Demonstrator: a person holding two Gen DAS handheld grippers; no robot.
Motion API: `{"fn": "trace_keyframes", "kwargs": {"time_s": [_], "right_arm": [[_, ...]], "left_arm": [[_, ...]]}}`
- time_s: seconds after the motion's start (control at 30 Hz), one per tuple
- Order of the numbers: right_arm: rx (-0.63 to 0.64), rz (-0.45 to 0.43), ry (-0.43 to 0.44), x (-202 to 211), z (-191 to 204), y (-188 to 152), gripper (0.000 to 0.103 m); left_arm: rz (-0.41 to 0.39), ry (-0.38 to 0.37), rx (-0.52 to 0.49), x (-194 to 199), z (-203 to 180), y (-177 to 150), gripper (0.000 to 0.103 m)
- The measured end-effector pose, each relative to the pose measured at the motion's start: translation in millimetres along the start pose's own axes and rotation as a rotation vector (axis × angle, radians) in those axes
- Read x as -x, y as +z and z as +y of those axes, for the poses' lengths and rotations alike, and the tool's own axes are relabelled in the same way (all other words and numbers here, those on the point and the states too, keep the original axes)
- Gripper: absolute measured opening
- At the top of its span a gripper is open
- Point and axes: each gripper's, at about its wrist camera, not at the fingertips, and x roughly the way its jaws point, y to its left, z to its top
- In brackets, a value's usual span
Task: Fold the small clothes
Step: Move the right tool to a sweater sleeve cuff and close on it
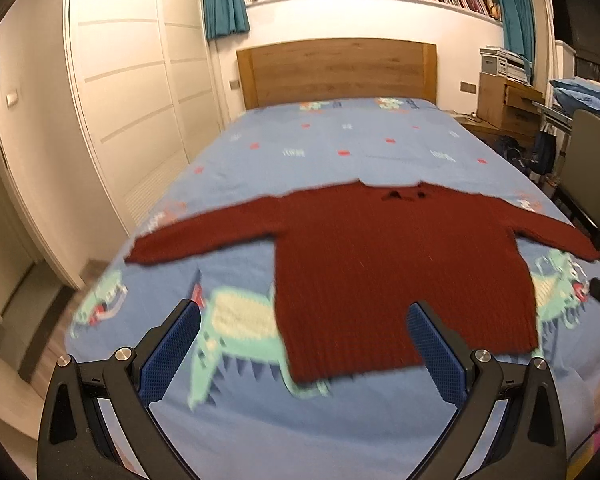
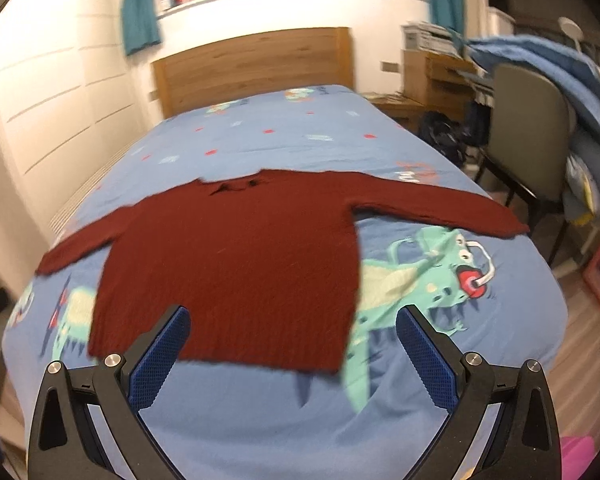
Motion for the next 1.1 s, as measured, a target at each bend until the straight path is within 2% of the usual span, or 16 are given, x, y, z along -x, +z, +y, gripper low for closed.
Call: {"fn": "trace_keyframes", "kwargs": {"time_s": [0.2, 0.33, 0.5, 0.6, 0.8, 1.1], "right_arm": [[-0.21, 0.037, -0.056, -61, -98, 32, 0.103], [-0.354, 0.075, -0.117, -107, -173, 36, 0.103], [-0.526, 0.118, -0.175, -159, -261, 35, 0.102], [-0.655, 0.118, -0.167, -185, -308, 34, 0.1], [-0.845, 0.058, -0.097, -216, -368, 38, 0.091], [-0.989, -0.08, -0.021, -237, -421, 54, 0.088]], "left_arm": [[-0.031, 0.06, 0.023, -34, 13, 36, 0.102], [-0.048, 0.097, 0.031, -58, 17, 48, 0.102], [-0.031, 0.115, 0.025, -85, 14, 57, 0.102], [-0.014, 0.128, 0.032, -100, 13, 62, 0.102], [0.011, 0.139, 0.035, -122, 9, 66, 0.101], [0.049, 0.137, 0.057, -145, 9, 60, 0.101]]}}
